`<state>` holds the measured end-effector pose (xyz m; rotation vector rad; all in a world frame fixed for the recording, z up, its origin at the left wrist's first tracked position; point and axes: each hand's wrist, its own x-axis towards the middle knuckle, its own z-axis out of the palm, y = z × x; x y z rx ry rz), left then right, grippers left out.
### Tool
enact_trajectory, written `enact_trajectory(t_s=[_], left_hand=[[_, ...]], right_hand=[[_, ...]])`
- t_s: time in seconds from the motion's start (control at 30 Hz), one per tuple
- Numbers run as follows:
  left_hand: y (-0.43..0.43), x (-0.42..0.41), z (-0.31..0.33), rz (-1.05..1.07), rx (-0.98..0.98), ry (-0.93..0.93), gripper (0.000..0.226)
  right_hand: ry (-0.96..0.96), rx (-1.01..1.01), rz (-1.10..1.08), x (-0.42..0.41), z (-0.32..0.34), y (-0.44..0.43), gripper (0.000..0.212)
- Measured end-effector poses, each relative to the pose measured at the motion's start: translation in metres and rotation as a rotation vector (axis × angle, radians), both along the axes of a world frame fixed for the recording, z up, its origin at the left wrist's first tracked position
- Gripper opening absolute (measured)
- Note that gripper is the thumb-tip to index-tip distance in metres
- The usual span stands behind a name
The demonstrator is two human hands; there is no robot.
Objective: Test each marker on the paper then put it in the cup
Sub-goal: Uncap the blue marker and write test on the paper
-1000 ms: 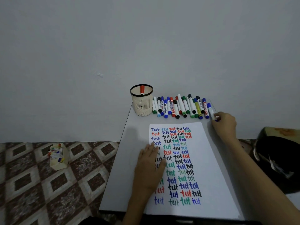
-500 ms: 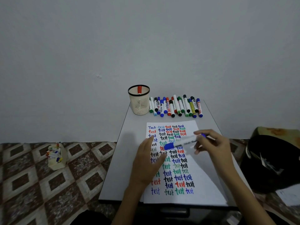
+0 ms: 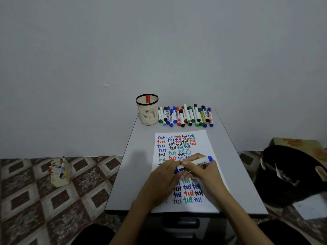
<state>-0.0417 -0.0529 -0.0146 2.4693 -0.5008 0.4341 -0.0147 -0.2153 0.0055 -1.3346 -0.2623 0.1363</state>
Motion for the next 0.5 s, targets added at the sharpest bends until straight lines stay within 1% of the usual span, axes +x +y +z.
enact_trajectory(t_s=[0.17,0.37,0.5], left_hand=[[-0.001,-0.002,0.005,-0.028,-0.042,0.115,0.031],[0.0,-0.004,0.001,-0.041,-0.041,0.109,0.037],[0.003,-0.003,0.0,-0.023,-0.09,0.12,0.036]], right_hand=[[0.013,-0.016,0.024,0.003,0.0,0.0,0.029],[0.036,-0.011,0.093,0.009,0.0,0.002,0.02],[-0.034,-0.021,0.158,0.012,0.007,0.0,0.015]])
